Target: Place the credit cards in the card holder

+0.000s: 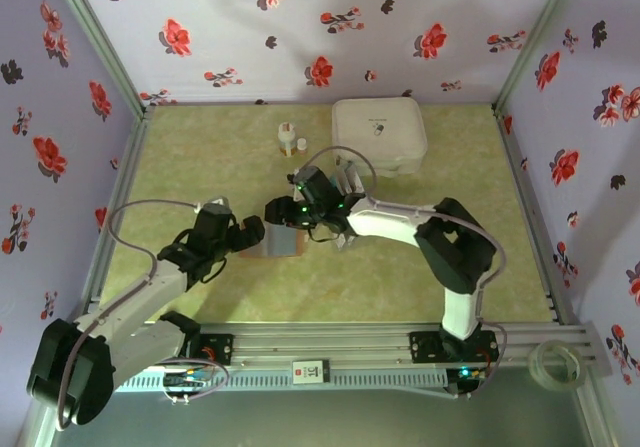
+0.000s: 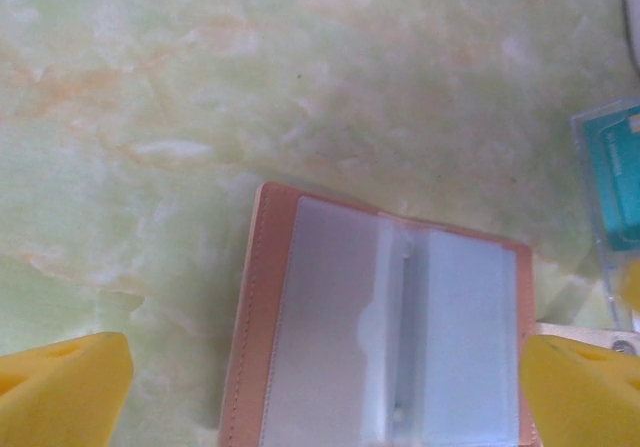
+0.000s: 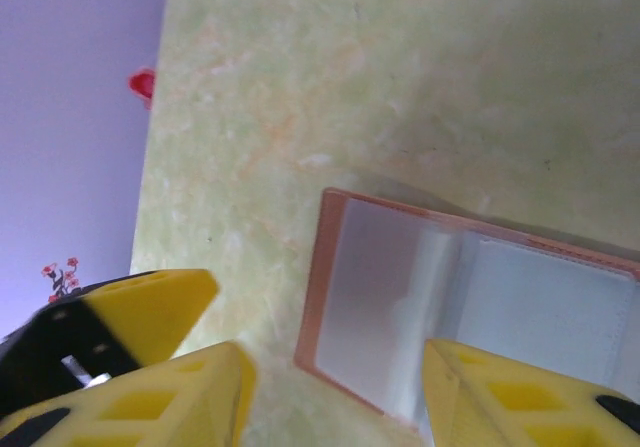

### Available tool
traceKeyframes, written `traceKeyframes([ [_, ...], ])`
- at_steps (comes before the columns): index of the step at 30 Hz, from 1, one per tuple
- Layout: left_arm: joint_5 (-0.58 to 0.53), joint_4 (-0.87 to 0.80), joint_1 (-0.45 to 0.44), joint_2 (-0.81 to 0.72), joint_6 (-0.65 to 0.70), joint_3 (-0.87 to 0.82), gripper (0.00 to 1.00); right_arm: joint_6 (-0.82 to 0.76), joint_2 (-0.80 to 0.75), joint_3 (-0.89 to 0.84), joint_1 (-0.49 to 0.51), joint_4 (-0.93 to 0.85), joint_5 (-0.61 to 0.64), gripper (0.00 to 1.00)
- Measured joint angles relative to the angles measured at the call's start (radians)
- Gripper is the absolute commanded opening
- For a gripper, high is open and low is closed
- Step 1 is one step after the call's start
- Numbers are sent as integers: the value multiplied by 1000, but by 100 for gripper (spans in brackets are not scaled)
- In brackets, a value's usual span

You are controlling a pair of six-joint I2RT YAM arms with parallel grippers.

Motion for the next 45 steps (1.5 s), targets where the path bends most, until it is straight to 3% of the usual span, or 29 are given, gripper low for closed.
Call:
traceKeyframes([
  [8, 0, -7, 0, 6, 0, 0, 100, -111, -84, -74, -15, -112, 138, 36],
  [15, 3, -7, 0, 21, 0, 0, 100, -153, -100, -134, -19, -182, 248, 34],
  [24, 12, -6, 0, 47, 3, 1, 100, -156, -113, -174, -42, -186, 292, 42],
  [45, 27, 18, -21, 90, 3, 1, 100, -159, -51, -169, -81, -151, 298, 43],
])
